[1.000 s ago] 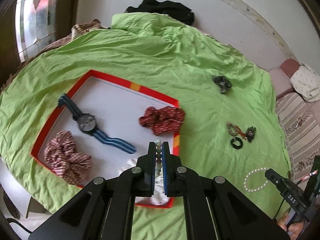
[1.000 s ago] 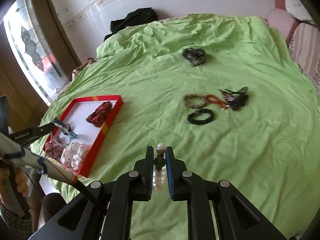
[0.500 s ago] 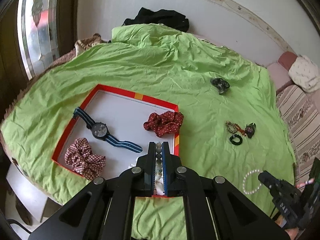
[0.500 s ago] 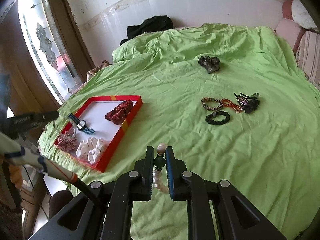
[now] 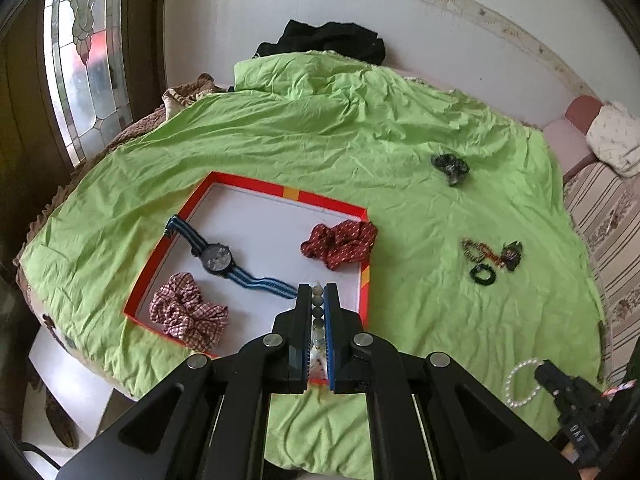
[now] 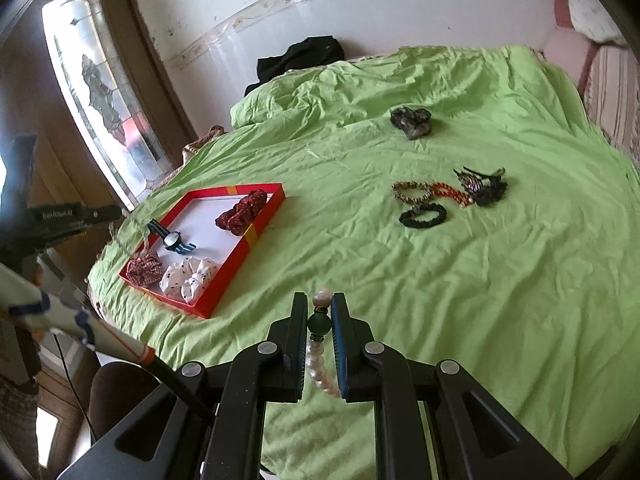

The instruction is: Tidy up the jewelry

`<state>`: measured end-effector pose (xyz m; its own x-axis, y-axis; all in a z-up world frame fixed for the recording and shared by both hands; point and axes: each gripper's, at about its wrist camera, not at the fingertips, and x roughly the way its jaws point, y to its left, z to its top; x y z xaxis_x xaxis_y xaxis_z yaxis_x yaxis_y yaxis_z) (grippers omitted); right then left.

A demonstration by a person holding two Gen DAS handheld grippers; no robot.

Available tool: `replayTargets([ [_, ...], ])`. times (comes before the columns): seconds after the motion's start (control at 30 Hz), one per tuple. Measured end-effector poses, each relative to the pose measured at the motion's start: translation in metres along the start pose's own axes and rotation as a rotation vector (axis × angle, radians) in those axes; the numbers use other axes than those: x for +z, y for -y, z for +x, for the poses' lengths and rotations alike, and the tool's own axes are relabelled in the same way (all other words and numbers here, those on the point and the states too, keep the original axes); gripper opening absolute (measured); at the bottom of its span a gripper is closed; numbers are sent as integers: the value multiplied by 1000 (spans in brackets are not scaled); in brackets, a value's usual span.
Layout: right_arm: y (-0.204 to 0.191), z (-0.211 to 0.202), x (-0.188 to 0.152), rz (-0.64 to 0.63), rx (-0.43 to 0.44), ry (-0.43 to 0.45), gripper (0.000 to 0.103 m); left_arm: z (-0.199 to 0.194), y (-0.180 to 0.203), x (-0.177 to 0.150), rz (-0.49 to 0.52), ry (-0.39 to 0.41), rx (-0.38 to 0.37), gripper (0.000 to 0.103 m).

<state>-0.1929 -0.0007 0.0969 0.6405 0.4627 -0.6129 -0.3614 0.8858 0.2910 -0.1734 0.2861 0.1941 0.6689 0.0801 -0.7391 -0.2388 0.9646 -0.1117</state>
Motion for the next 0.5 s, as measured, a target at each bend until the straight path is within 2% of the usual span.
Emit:
replayTargets([
  [0.2, -5, 8, 3, -17, -6, -19, 13, 28, -9, -4, -11, -42, 11, 5],
  [0.5, -35, 47, 27, -96, 2, -100, 13, 85, -46, -18, -106, -86, -7, 5],
])
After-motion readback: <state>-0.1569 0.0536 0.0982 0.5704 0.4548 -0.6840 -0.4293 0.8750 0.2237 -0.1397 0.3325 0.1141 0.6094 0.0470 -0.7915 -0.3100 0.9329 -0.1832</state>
